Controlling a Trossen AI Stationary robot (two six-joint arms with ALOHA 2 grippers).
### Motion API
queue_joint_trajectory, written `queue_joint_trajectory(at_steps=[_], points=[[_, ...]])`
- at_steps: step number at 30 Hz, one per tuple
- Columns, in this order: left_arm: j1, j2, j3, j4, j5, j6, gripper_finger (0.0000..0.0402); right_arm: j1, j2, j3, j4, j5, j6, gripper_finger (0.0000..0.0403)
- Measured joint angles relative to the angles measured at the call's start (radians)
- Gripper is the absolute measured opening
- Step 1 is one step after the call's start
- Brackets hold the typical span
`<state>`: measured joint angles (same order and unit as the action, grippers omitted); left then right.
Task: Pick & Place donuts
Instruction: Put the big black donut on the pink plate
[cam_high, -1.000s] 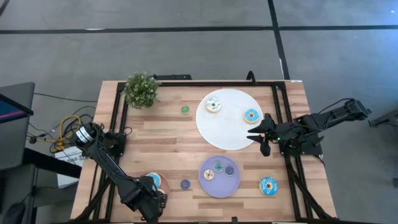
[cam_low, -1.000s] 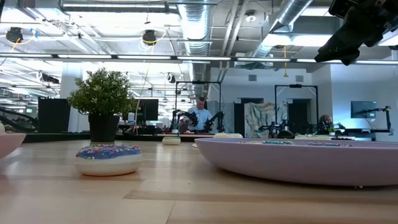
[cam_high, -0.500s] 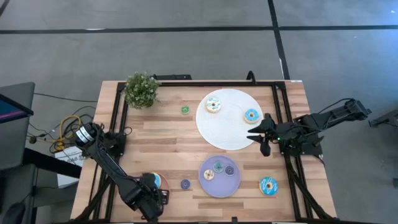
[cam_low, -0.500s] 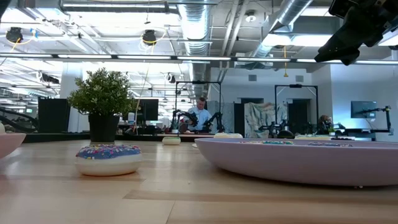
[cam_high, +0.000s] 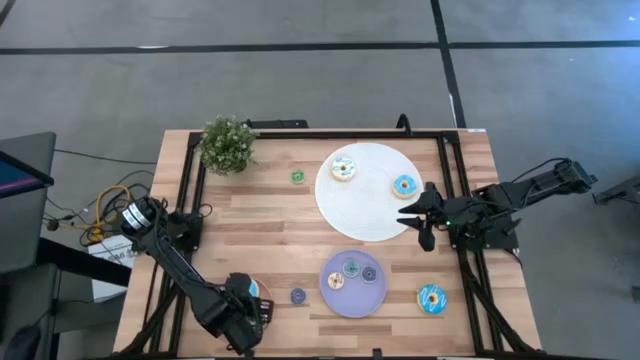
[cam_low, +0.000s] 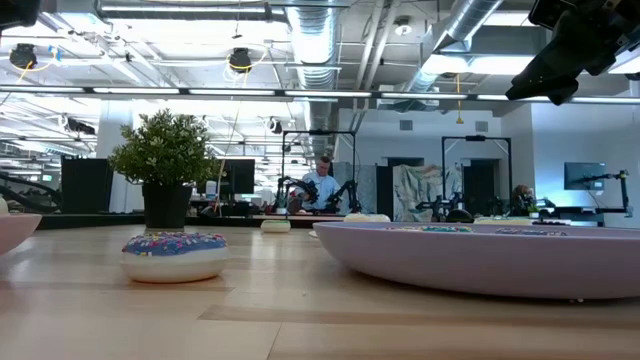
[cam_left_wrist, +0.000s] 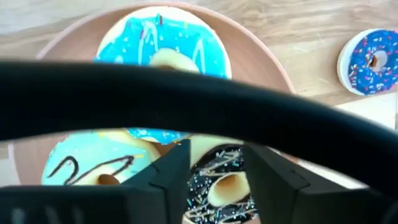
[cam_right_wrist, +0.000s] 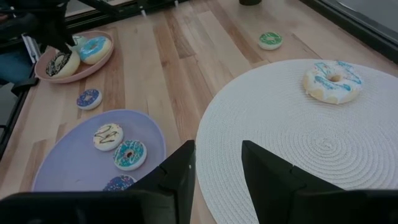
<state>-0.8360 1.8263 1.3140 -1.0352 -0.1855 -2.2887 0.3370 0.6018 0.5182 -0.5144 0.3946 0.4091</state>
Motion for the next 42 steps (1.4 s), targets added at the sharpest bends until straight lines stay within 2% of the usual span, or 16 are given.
queue_joint_trajectory(at_steps=[7,15,17,22,37,42], points=[[0.000,0.000,0.000,0.025,0.014,0.002,0.0065,0.000,0.000,0.000,0.000,0.000,0.000,0.0121],[0.000,0.006,-0.004,0.064,0.021,0.041,0.0014,0.000,0.000,0.000,0.000,0.000,0.000,0.0121],[0.000,0.006,-0.031,0.117,0.024,0.042,0.0005,0.000,0.000,0.000,0.000,0.000,0.000,0.0121],[0.000,0.007,-0.070,0.223,0.031,0.055,0.0002,0.000,0.000,0.000,0.000,0.000,0.000,0.0121],[0.000,0.006,-0.072,0.161,0.041,-0.002,0.0000,0.000,0.000,0.000,0.000,0.001,-0.024,0.0121],[-0.001,0.006,-0.065,0.148,0.014,-0.008,0.0000,0.000,0.000,0.000,0.000,0.001,-0.025,0.0121]])
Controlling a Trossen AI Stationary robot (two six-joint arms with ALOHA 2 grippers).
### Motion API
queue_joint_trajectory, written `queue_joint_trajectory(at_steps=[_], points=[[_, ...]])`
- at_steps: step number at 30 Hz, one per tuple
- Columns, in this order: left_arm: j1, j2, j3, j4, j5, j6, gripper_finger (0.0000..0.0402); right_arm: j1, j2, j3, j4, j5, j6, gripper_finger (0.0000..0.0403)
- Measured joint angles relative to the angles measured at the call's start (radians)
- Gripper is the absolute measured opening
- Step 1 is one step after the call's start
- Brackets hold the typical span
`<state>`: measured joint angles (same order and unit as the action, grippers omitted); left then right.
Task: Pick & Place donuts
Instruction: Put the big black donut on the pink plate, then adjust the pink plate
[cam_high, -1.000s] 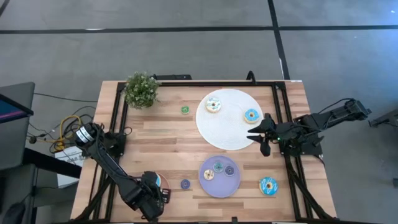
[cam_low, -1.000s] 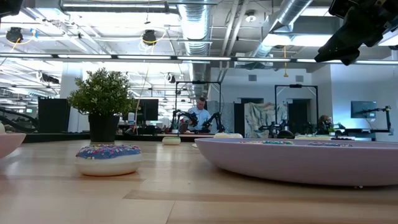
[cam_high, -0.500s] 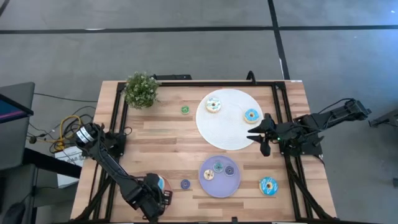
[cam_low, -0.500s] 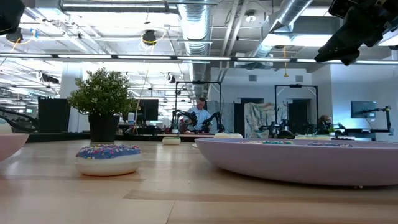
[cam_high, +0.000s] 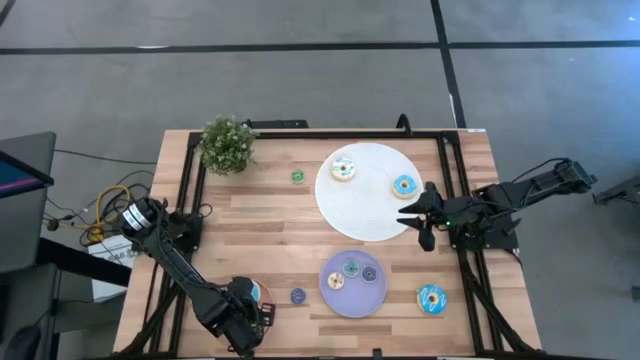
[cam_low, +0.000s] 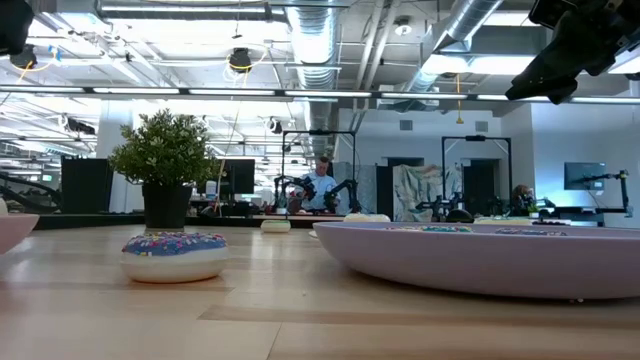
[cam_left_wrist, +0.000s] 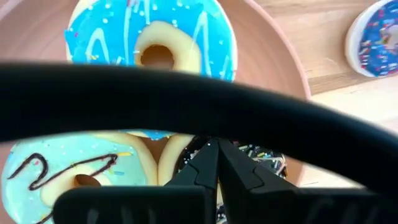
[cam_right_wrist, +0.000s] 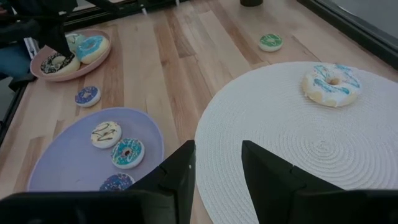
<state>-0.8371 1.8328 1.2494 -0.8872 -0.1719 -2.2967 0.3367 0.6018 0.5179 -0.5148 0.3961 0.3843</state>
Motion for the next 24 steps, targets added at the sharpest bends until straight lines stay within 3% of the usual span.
queue_joint_trajectory(at_steps=[7,18,24], points=[[0.003,-0.001,0.032,-0.124,-0.010,0.000,0.0000,0.000,0.000,0.000,0.000,0.001,0.000,0.0121],[0.020,-0.034,0.052,-0.133,0.001,0.034,0.0000,0.000,0.000,0.000,0.000,-0.001,0.006,0.0121],[0.019,-0.051,0.054,-0.132,0.075,0.052,0.0000,0.000,0.000,0.000,0.000,-0.001,0.015,0.0121]])
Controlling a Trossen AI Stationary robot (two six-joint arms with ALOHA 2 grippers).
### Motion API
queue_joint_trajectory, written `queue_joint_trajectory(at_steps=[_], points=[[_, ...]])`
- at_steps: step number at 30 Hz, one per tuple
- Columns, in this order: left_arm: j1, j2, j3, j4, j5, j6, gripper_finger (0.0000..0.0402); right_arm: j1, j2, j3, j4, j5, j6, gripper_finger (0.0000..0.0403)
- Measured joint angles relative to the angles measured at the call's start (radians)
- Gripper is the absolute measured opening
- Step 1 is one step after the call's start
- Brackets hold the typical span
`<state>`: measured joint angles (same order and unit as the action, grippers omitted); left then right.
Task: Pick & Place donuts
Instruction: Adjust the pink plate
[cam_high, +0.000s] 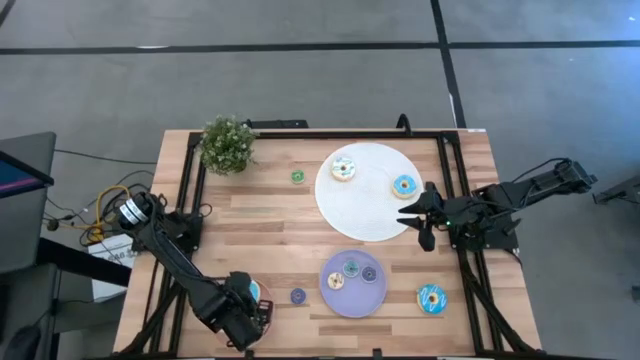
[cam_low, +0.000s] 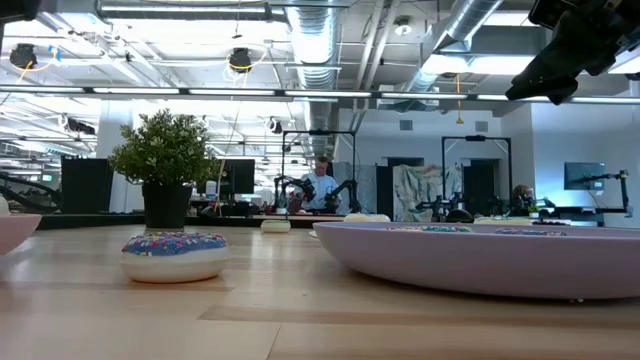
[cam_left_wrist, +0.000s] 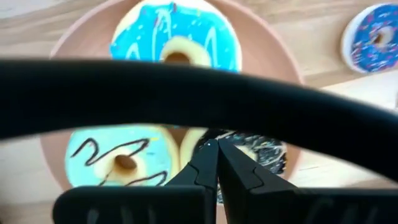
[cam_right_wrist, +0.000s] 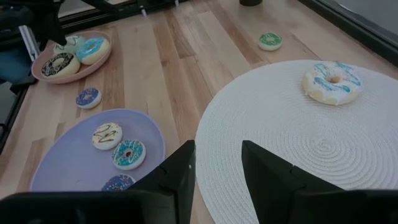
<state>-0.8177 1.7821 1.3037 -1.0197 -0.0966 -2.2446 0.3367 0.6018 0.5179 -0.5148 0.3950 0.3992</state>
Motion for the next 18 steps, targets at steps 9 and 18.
queue_joint_trajectory(at_steps=[9,18], points=[[0.005,0.003,-0.052,0.052,0.002,-0.002,0.0000,0.000,0.000,0.000,0.000,0.001,0.000,0.0121],[0.008,0.003,-0.052,0.020,0.017,0.007,0.0000,0.000,0.000,0.000,0.000,0.002,-0.005,0.0121]])
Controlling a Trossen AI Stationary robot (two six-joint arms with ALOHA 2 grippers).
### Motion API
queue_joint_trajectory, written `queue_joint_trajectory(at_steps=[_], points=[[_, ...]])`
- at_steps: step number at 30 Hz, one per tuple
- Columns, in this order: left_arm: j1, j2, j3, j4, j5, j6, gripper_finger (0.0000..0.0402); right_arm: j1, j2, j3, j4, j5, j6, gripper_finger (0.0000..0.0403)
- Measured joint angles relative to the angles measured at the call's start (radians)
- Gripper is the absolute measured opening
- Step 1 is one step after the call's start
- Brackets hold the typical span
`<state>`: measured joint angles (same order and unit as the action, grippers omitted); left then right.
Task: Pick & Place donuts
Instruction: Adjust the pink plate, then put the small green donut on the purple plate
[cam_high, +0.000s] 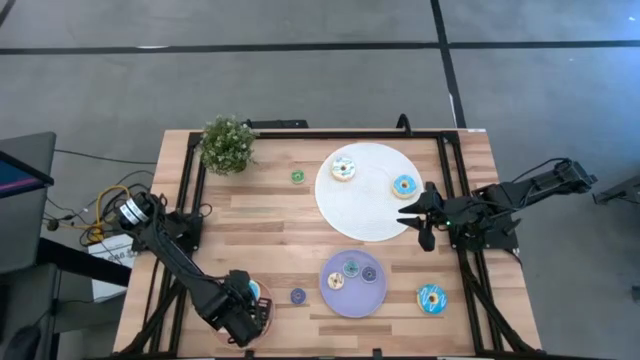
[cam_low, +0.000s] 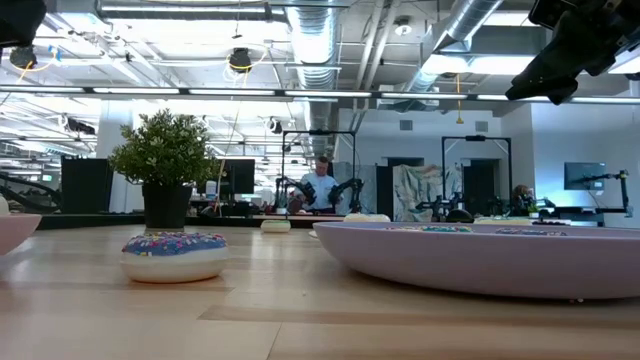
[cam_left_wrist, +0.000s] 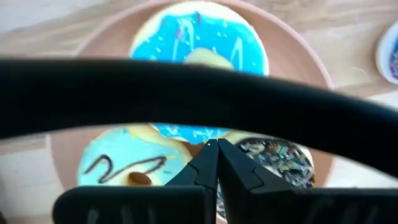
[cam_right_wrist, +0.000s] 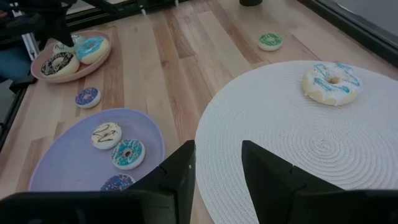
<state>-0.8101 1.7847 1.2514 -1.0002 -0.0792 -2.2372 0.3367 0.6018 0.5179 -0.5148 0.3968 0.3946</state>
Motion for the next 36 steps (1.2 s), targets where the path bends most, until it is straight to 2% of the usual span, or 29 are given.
queue_joint_trajectory(at_steps=[8,11,22,36], points=[[0.006,0.000,-0.088,0.144,0.040,-0.012,0.0000,0.000,0.000,0.000,0.000,0.003,-0.002,0.0121],[0.006,0.000,-0.090,0.128,0.010,-0.045,0.0000,0.000,0.000,0.000,0.000,0.004,-0.002,0.0121],[0.029,0.000,-0.090,0.065,0.013,-0.035,0.0000,0.000,0.000,0.000,0.000,0.028,-0.004,0.0121],[0.062,-0.031,-0.077,0.034,-0.059,0.005,0.0000,-0.040,0.000,0.000,0.000,0.025,-0.011,0.0121]])
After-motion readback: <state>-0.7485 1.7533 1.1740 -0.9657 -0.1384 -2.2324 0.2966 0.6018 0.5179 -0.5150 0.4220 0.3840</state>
